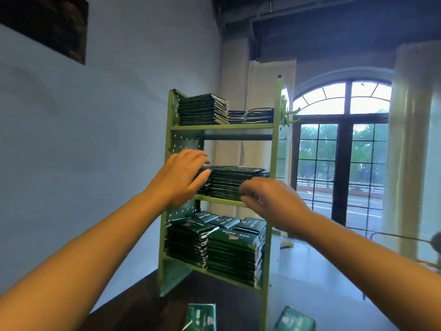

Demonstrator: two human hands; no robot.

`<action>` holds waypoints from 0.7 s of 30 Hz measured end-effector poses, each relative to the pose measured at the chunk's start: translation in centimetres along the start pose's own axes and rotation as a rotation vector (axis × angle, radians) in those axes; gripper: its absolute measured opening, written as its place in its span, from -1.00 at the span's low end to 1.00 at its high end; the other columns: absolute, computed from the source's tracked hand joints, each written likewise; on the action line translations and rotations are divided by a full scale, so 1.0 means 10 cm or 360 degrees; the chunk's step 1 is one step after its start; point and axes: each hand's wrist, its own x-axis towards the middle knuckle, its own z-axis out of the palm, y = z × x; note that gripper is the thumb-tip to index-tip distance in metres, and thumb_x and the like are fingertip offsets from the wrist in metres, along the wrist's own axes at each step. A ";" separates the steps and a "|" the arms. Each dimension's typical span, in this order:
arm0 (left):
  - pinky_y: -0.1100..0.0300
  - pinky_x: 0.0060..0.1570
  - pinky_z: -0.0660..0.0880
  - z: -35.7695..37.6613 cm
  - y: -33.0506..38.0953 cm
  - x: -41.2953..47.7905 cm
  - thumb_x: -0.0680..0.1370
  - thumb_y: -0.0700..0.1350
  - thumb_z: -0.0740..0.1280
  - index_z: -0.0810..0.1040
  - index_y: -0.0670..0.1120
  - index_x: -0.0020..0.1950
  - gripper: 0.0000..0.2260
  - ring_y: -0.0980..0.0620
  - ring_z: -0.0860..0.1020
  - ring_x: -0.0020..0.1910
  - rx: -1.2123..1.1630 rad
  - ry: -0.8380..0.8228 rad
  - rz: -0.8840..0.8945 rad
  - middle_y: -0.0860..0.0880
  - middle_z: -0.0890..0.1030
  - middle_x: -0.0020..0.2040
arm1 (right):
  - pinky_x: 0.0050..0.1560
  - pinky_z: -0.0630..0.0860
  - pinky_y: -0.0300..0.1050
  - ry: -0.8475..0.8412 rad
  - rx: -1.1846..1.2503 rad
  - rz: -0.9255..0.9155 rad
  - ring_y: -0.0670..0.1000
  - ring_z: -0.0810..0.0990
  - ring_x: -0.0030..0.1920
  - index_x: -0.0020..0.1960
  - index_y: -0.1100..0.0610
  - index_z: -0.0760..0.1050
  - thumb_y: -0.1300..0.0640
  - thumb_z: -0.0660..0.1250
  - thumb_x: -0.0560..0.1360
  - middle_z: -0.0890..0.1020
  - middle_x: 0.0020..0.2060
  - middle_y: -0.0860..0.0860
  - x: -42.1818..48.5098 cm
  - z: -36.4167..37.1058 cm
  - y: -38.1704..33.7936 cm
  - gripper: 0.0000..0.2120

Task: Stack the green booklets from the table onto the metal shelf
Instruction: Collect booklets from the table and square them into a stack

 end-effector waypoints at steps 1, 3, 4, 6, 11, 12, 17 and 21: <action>0.08 0.28 0.28 0.00 0.09 -0.12 0.47 0.24 -0.19 0.46 -0.07 0.30 -0.33 0.01 0.38 0.31 -0.0026 -0.0089 0.0037 -0.02 0.48 0.31 | -0.09 0.48 -0.10 -0.0088 -0.0019 0.0022 -0.02 0.56 -0.05 0.11 0.00 0.50 0.00 0.19 0.59 0.60 -0.04 -0.08 -0.14 0.02 -0.03 -0.83; 0.11 0.14 0.37 0.00 0.25 -0.29 0.49 0.25 -0.15 0.48 -0.05 0.23 -0.39 0.03 0.47 0.16 -0.0107 -0.0264 0.0051 0.01 0.54 0.18 | -0.11 0.46 -0.16 -0.0245 -0.0049 0.0042 -0.03 0.57 -0.04 0.16 -0.04 0.49 -0.04 0.18 0.60 0.61 -0.02 -0.10 -0.36 0.03 -0.06 -0.80; 0.12 0.04 0.41 0.01 0.33 -0.36 0.52 0.25 -0.11 0.49 -0.04 0.21 -0.44 0.03 0.50 0.09 -0.0153 -0.0318 0.0051 0.01 0.57 0.11 | -0.13 0.43 -0.18 -0.0305 -0.0067 0.0026 -0.03 0.57 -0.04 0.18 -0.04 0.48 -0.04 0.18 0.59 0.62 -0.01 -0.10 -0.45 0.04 -0.07 -0.78; 0.12 -0.09 0.43 0.03 0.52 -0.54 0.57 0.19 -0.03 0.48 -0.03 0.20 -0.55 0.02 0.53 -0.02 -0.0200 -0.0424 0.0063 0.01 0.60 0.05 | -0.13 0.40 -0.19 -0.0423 -0.0096 0.0001 -0.02 0.57 -0.02 0.21 -0.05 0.47 -0.04 0.19 0.59 0.61 0.03 -0.09 -0.67 0.05 -0.11 -0.77; -0.04 -0.01 0.49 0.15 0.94 -0.96 0.61 0.17 0.00 0.47 -0.02 0.21 -0.60 -0.02 0.55 0.00 -0.0341 -0.0711 0.0125 -0.03 0.61 0.07 | -0.09 0.44 -0.14 -0.0651 -0.0159 0.0107 0.00 0.57 0.07 0.25 -0.09 0.43 -0.05 0.19 0.58 0.61 0.06 -0.10 -1.27 0.14 -0.18 -0.74; -0.05 -0.02 0.49 0.17 1.00 -1.00 0.60 0.20 -0.01 0.47 -0.01 0.21 -0.58 -0.02 0.55 -0.01 -0.0365 -0.0755 0.0136 -0.02 0.61 0.05 | -0.05 0.47 -0.11 -0.0682 -0.0170 0.0123 0.01 0.56 0.09 0.26 -0.09 0.42 -0.06 0.19 0.58 0.61 0.07 -0.11 -1.35 0.16 -0.17 -0.73; -0.03 -0.02 0.50 0.46 1.40 -1.44 0.63 0.09 0.12 0.48 -0.01 0.20 -0.72 0.00 0.55 -0.05 -0.0552 -0.0951 0.0095 -0.01 0.61 0.03 | 0.01 0.49 -0.08 -0.0910 -0.0143 0.0273 0.03 0.55 0.12 0.28 -0.07 0.42 -0.04 0.20 0.58 0.61 0.09 -0.09 -2.02 0.37 -0.14 -0.72; 0.01 0.03 0.51 0.79 1.62 -1.76 0.61 0.08 0.18 0.50 -0.02 0.16 -0.75 0.03 0.56 0.01 -0.0656 -0.1105 -0.0024 0.01 0.61 0.06 | -0.01 0.48 -0.08 -0.1033 -0.0005 0.0432 0.04 0.56 0.09 0.25 -0.05 0.45 -0.03 0.20 0.58 0.61 0.09 -0.07 -2.44 0.49 -0.09 -0.73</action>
